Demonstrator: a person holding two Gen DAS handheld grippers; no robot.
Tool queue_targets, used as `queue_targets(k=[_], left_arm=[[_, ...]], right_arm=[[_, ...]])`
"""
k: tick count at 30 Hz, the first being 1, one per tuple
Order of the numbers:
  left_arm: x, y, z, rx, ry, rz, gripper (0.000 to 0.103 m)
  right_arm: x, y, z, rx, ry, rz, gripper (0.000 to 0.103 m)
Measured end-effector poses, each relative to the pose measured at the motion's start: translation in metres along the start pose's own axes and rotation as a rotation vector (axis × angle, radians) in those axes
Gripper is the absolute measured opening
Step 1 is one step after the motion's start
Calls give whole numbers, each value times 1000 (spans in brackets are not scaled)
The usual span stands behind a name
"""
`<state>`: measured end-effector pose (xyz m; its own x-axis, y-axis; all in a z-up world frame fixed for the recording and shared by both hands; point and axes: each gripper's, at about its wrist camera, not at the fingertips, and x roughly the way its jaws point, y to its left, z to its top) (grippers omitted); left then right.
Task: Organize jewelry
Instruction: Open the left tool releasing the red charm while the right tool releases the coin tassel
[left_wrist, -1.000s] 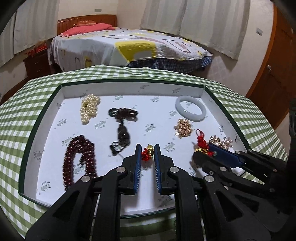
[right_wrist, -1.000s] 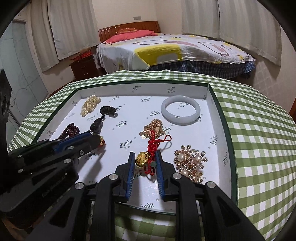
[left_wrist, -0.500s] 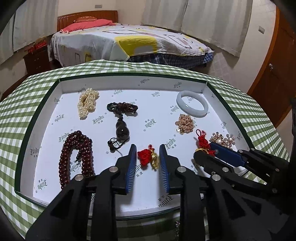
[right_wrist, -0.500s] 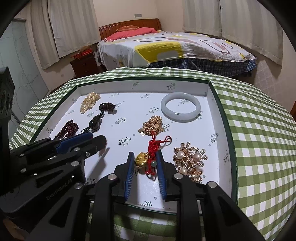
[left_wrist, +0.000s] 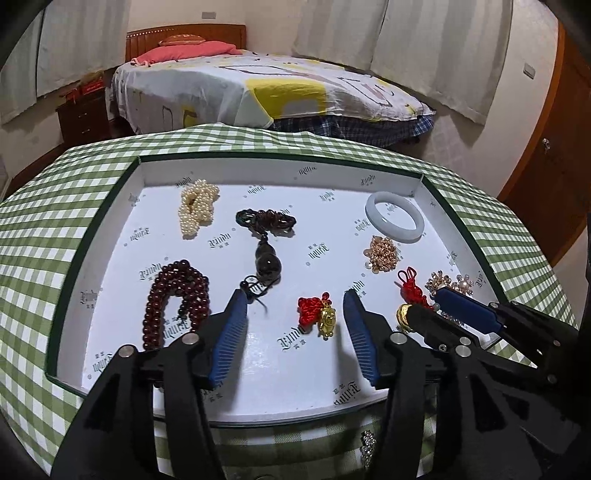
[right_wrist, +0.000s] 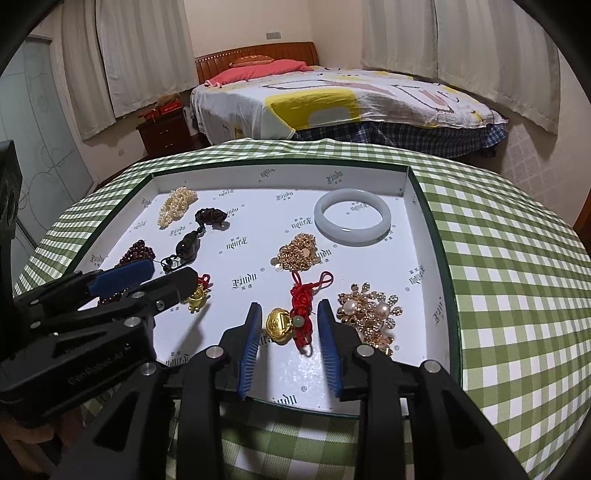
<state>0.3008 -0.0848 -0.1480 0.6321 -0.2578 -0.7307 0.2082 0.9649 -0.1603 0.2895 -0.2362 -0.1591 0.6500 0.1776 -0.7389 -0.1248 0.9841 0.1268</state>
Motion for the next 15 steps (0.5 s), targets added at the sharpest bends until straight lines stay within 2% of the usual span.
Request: queue_targets(k=[7,15], left_arm=[[-17,5,1,-16,-32,3,62],[-50,15,-3,-31,-92,24,64]], right_arm=[[-11,2,1,2,-30,-12,34],[-34,10,-1,6,-76,-17,34]])
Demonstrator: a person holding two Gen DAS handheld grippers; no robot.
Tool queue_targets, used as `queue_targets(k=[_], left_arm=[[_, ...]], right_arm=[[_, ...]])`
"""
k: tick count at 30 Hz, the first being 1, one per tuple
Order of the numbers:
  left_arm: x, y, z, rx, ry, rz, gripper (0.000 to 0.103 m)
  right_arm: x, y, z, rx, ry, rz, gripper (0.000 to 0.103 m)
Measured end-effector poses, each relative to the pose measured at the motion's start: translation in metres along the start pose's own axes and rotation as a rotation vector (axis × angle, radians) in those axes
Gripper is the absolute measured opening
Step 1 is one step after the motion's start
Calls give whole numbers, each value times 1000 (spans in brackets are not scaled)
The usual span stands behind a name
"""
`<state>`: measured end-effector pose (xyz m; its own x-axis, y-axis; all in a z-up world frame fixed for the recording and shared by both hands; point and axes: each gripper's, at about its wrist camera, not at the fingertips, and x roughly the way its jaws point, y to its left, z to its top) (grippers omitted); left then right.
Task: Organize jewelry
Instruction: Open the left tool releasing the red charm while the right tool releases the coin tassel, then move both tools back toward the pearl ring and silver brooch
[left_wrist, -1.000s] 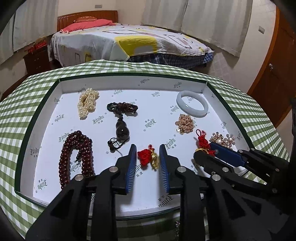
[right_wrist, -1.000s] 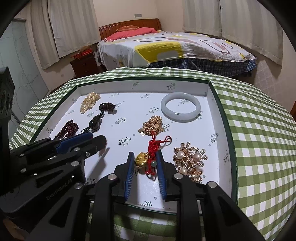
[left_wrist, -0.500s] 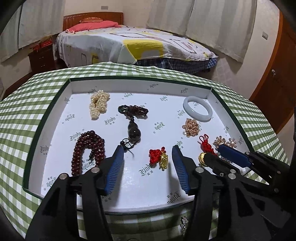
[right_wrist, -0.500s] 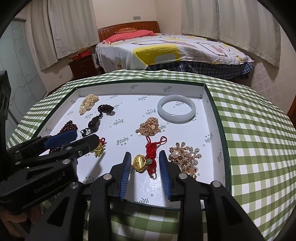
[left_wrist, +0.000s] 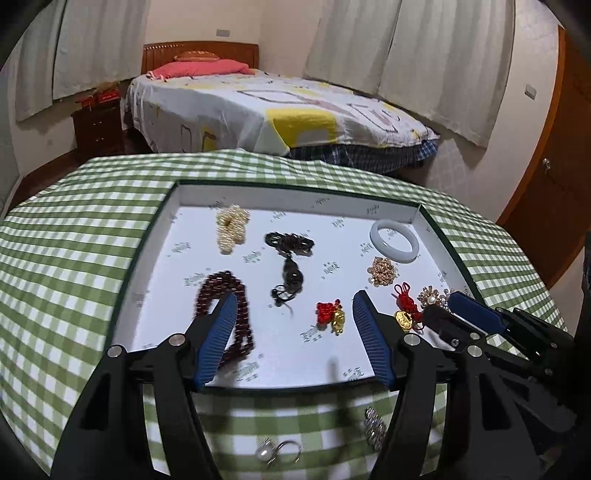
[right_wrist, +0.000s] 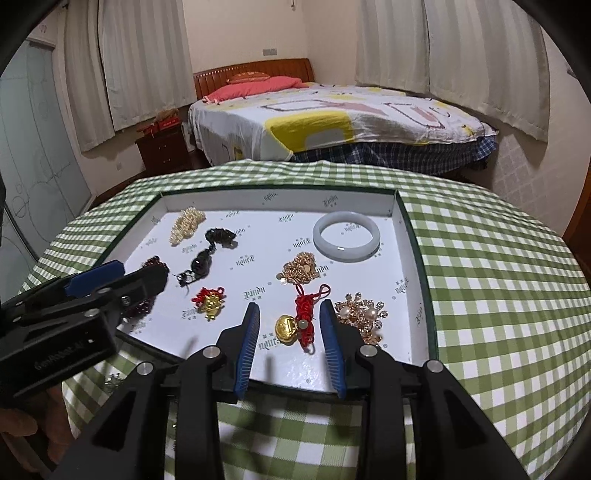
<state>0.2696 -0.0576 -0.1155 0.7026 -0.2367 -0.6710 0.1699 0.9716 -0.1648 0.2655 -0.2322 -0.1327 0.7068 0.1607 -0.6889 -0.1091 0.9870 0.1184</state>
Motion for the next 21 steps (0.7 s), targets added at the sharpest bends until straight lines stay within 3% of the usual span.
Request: queue_targets(k=[21], left_arm=[[-63,50,-36,-54,-21,81,64]], right_arm=[[-34,36,-30,-42,-9,23,34]])
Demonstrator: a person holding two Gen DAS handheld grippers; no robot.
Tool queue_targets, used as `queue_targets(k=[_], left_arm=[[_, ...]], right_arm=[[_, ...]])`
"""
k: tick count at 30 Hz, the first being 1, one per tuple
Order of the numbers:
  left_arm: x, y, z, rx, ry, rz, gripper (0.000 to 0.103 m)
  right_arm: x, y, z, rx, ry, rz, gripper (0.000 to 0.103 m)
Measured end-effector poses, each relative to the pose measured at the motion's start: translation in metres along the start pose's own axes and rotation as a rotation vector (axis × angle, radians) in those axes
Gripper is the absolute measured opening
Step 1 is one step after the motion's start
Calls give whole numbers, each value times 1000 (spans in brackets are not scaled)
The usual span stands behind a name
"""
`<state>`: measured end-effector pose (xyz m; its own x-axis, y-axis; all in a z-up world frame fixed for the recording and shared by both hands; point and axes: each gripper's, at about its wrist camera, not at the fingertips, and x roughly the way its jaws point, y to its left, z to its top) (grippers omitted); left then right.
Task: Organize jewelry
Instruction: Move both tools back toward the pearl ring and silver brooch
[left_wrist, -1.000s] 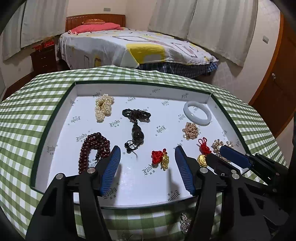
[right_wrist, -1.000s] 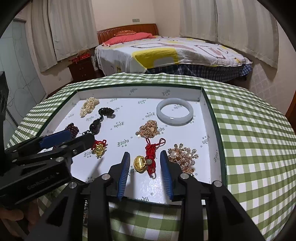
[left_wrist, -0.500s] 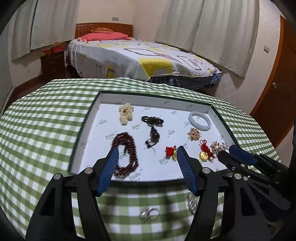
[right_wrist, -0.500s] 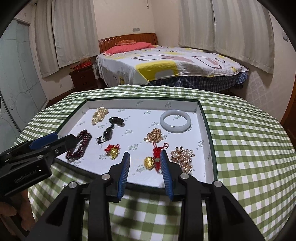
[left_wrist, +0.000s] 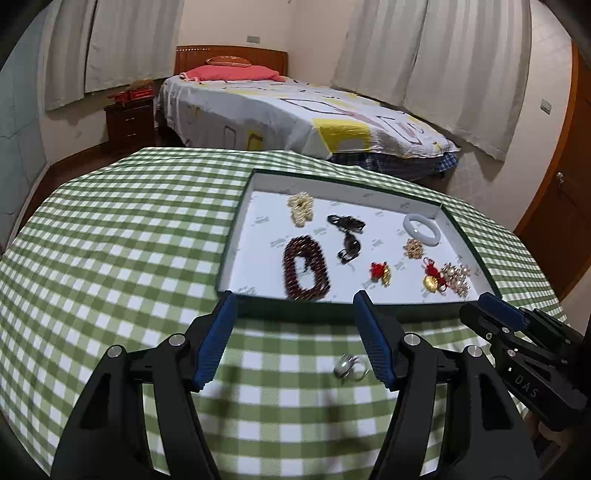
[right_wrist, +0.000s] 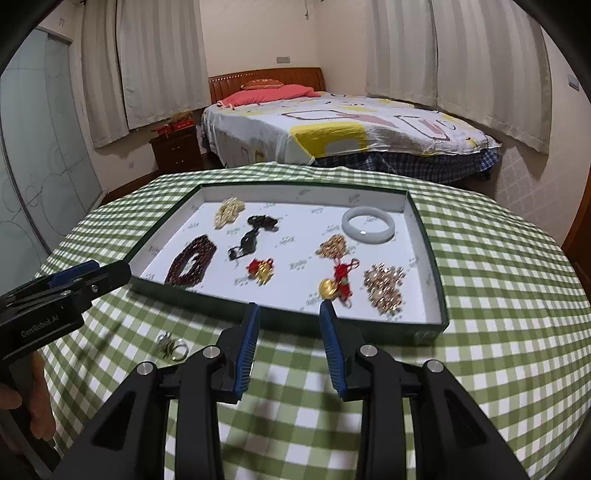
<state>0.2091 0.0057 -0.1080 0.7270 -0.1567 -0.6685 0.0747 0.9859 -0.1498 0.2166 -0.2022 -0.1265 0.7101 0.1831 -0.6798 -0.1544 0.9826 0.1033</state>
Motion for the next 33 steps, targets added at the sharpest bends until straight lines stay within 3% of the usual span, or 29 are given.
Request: queue_targets(k=[17,22,33], left_arm=[[-1,16,-29,-21,47,28,64],[4,9,-33,-10,65,16,64],[22,-16,-41,9,120,-35,63]], right_arm=[[38,29,-26,-55,155,36,34],[38,27,-28,-55,157,45,14],[24,6,-29,-15,133,27,14]])
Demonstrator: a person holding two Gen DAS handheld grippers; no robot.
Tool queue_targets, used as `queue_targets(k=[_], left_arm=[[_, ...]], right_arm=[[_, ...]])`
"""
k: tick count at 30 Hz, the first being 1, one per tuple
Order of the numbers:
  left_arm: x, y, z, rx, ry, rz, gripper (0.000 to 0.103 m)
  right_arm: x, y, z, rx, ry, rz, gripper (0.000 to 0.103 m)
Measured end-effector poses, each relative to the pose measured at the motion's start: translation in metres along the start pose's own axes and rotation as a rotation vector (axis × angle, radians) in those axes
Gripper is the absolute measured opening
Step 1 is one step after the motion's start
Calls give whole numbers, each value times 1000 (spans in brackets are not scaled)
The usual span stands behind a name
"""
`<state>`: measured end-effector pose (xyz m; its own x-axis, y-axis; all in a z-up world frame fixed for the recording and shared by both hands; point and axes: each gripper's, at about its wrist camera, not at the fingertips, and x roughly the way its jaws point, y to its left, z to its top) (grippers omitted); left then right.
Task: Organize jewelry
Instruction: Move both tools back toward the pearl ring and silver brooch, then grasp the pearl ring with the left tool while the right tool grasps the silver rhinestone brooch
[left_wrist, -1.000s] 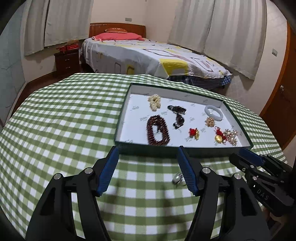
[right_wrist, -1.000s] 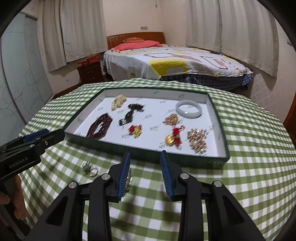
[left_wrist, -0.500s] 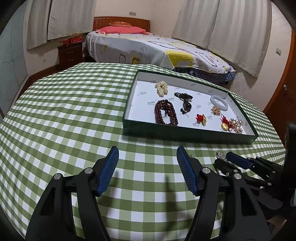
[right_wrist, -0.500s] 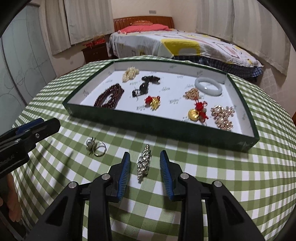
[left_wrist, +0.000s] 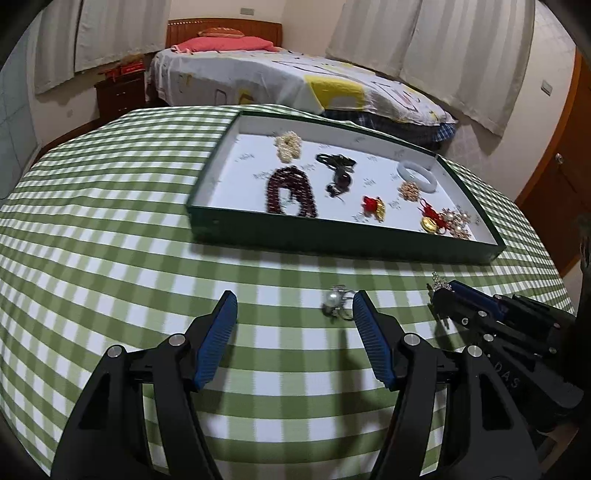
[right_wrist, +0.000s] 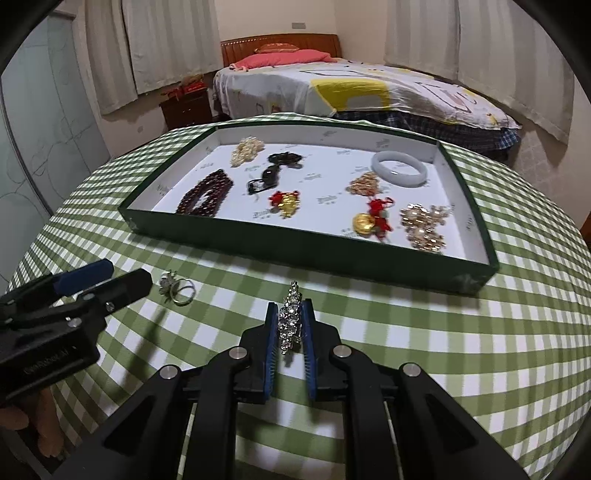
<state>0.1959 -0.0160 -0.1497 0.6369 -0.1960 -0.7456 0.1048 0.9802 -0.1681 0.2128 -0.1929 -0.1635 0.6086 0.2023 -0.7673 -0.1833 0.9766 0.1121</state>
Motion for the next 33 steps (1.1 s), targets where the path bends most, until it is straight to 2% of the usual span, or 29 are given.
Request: queue_targets(k=[3,12,14,16,19,33], left_arm=[[5,-8,1,20,6,-3,61],[21,-19,4,44,41,-14,43],[23,-22,5,58,43,-16,37],[23,-23,4,69,46,-20,25],[23,-22,4,66,48,-29,17],[19,-23,3,68,37,-34,15]], right_arm=[[-4,-9,-2,19,-7,-2,14],[-8,-25,-7,56,-14,0,14],[-7,-26,-7,60,-13,3,14],[-7,-25,-7,61,-13,6,14],[-6,-25,-7,62,-14,7,14],[-9,-22,-8,56,-24,4,14]])
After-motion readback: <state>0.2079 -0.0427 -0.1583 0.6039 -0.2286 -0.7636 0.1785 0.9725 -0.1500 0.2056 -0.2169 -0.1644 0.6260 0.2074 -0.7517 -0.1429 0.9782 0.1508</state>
